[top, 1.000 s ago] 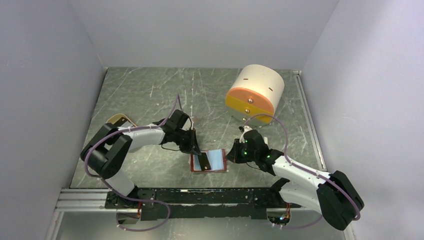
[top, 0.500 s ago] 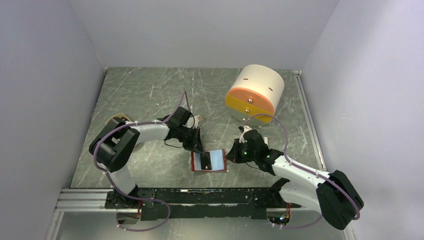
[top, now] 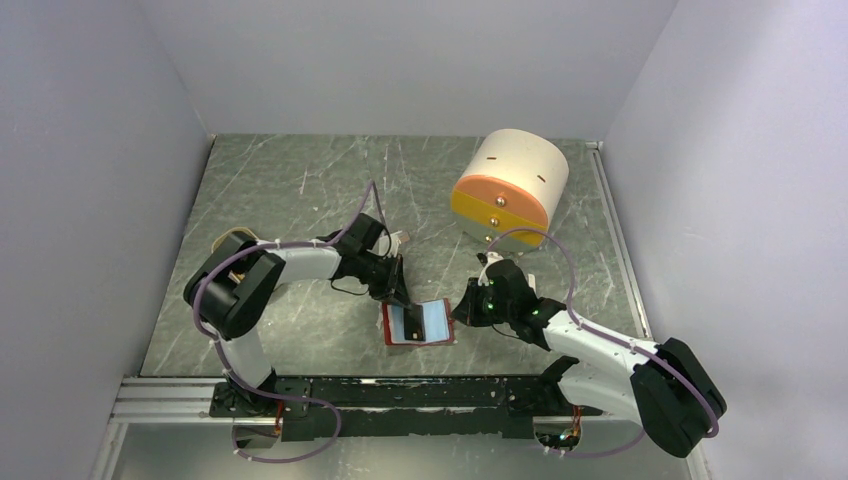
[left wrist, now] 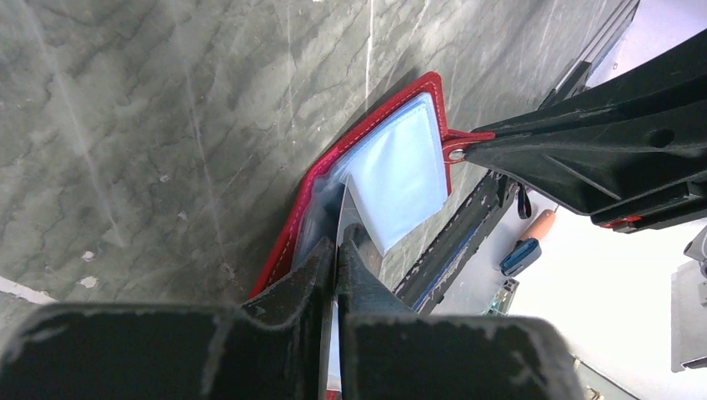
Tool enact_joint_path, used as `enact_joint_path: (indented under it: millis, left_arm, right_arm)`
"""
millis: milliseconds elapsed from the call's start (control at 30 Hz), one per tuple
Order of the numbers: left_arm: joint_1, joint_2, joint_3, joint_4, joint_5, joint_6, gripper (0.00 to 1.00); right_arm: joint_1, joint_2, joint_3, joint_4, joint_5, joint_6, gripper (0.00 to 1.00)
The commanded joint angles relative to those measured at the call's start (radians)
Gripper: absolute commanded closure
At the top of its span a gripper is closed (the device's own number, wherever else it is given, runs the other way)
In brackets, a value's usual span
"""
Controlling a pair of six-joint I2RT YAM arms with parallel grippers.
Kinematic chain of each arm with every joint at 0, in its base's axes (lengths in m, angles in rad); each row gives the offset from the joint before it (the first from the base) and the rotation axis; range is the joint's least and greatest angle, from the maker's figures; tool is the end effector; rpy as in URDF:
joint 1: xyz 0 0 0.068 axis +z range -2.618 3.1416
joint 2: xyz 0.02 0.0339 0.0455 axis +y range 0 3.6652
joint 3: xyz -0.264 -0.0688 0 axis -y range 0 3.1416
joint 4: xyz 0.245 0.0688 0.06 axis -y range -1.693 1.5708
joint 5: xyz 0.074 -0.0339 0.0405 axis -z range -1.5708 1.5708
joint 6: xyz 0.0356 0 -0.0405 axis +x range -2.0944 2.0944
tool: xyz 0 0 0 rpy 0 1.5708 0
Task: Put the credit cards into the card holder
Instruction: Insert the credit card into the card holder.
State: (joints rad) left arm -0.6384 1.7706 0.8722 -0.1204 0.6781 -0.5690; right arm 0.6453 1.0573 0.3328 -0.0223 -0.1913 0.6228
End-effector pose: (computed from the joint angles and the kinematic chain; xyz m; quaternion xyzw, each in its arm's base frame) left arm 0.2479 -0.2118 0.1313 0.1221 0.9037 -0.4093 0.0299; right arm 0.1505 0.1218 0.1520 -0.0485 0.9116 0.3066 0.2693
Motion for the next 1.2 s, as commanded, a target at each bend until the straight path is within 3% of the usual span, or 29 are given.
enact_joint_path:
  millis: [0,200,300,467,800,933,1167]
  left_arm:
    - [0.0,0.029,0.023,-0.001,0.018,0.014,0.91]
    - [-0.013,0.019,0.004,0.052,-0.041,-0.075,0.91]
    - [-0.023,-0.007,-0.011,0.079,-0.088,-0.116,0.77]
    - [-0.024,-0.067,-0.026,0.079,-0.125,-0.14,0.64]
    - [-0.024,-0.214,-0.079,0.07,-0.25,-0.204,0.5]
    - [-0.023,-0.282,-0.066,-0.027,-0.377,-0.183,0.49]
    - [-0.071,-0.358,-0.098,-0.077,-0.408,-0.21,0.53]
  right_arm:
    - [-0.009,0.0,0.011,0.016,-0.003,-0.012,0.93]
    - [-0.008,0.003,0.009,0.025,-0.007,-0.003,0.93]
    - [-0.008,0.003,0.005,0.026,-0.004,0.002,0.93]
    - [-0.008,-0.018,-0.025,0.034,0.01,0.026,0.95]
    - [-0.005,-0.021,-0.057,0.06,0.002,0.058,0.96]
    - [-0.006,-0.031,-0.058,0.056,0.005,0.064,0.96]
    - [-0.004,-0.017,-0.059,0.072,-0.002,0.081,0.97]
